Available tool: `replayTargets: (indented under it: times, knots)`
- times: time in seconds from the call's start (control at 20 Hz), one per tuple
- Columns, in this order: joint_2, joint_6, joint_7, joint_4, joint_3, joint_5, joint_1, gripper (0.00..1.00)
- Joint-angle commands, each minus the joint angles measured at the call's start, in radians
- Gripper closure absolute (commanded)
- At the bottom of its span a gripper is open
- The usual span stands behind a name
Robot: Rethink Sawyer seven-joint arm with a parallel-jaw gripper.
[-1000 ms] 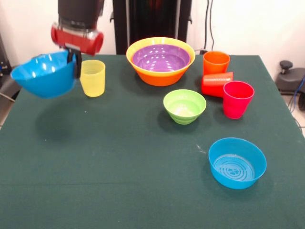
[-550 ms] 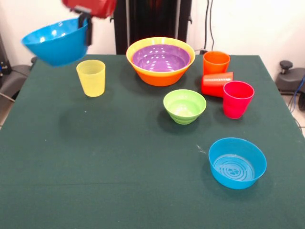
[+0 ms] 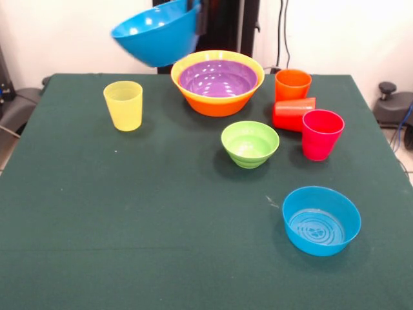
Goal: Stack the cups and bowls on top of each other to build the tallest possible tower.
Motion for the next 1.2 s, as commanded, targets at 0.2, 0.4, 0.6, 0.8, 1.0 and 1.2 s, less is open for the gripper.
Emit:
replayTargets:
  times: [0.2,0.4,0.6,0.8,1.0,1.2]
  knots:
    - [0.084,-0.129,0.237,0.147,-0.011,0.038,0.038,1.0]
    - [0.158,-0.2,0.245,0.13,-0.013,0.009,0.018,1.0]
    - [0.174,-0.221,0.26,0.127,-0.021,0.012,0.026,1.0]
    - [0.189,-0.224,0.314,0.125,-0.037,0.055,0.084,1.0]
    - [0.187,-0.216,0.376,0.135,-0.055,0.112,0.157,1.0]
    - [0.172,-0.185,0.407,0.14,-0.088,0.154,0.219,1.0]
